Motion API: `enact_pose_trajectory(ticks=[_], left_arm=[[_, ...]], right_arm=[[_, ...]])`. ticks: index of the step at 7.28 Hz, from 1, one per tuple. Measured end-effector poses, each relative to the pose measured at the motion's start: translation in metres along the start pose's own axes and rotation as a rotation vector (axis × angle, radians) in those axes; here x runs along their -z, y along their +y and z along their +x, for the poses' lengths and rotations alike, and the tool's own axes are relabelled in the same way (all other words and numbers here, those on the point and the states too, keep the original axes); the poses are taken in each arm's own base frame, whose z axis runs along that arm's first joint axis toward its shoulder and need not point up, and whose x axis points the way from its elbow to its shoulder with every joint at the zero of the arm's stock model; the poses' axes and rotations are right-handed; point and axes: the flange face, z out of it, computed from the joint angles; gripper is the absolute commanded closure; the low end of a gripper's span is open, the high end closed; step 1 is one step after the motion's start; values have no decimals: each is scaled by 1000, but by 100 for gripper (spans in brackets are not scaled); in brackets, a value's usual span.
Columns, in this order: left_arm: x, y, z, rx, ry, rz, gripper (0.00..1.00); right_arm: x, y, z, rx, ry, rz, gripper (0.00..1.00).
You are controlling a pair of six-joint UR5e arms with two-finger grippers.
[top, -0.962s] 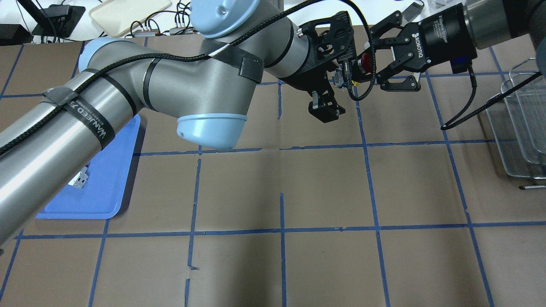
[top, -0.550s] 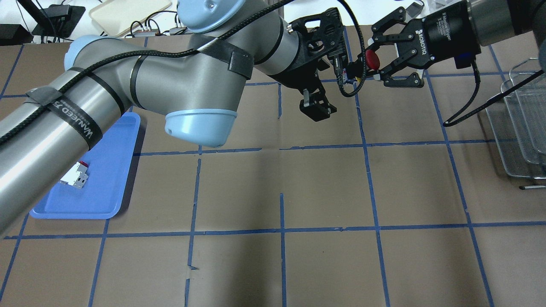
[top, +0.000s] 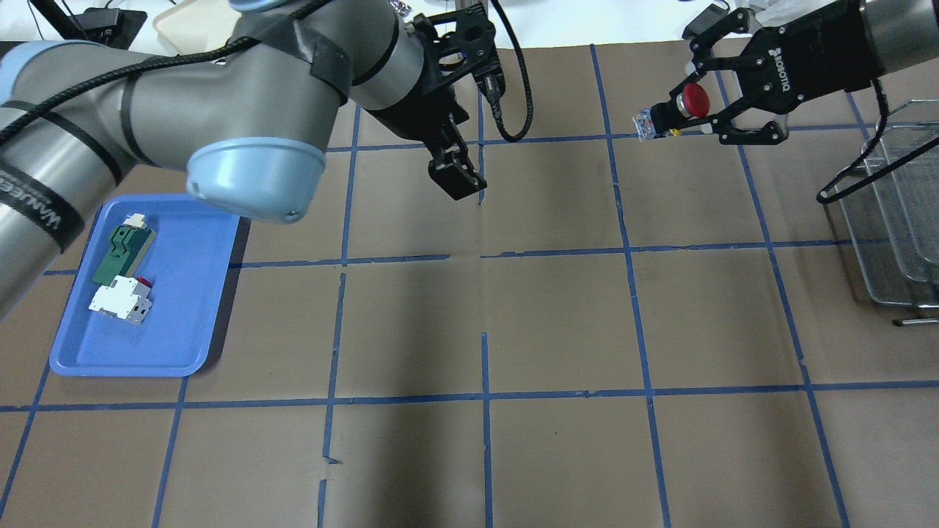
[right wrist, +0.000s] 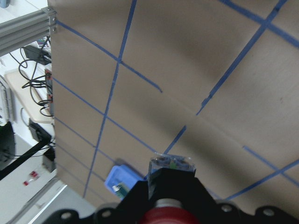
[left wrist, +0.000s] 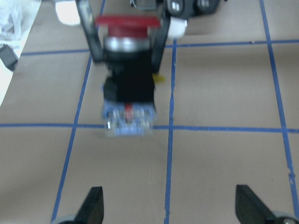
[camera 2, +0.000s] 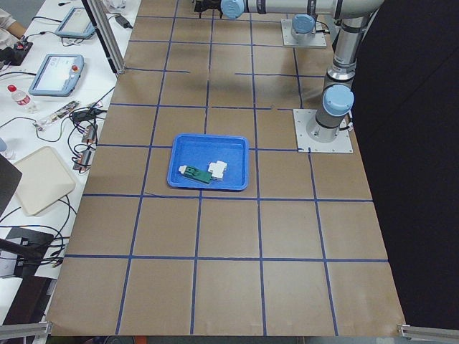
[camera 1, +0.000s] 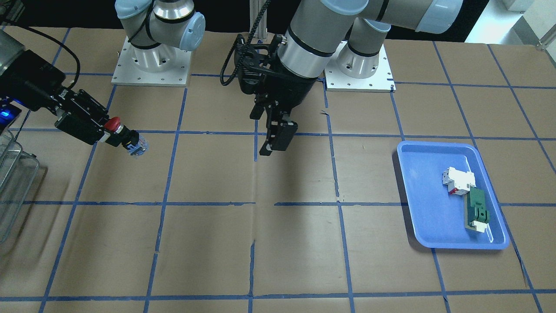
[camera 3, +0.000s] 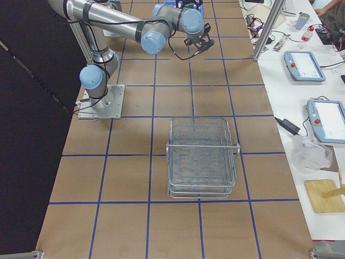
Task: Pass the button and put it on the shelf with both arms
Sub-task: 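Carry the button over the mesh basket with the right gripper while the left arm retracts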
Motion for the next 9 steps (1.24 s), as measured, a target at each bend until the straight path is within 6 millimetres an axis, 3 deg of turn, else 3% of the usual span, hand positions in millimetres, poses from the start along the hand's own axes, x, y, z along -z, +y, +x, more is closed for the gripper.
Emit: enact_pose_trajectory(ticks=[2,4,6,7,9], left_arm=[[26,46,-6,89,3,-150,0],[47,101,-22,228,29,-227,0],[68,139,-27,397,36,-254,0],[72,146,-28,528,25,-260,0],[77,150,-28,770,-10,-262,0]], right_arm=[[17,-13,12,318,217,132,100],[54,-38,25,567,405,212,100],[106,-97,66,752,516,222,100],[129,-126,85,814,552,214,100],[154,-183,107,896,625,196,100]])
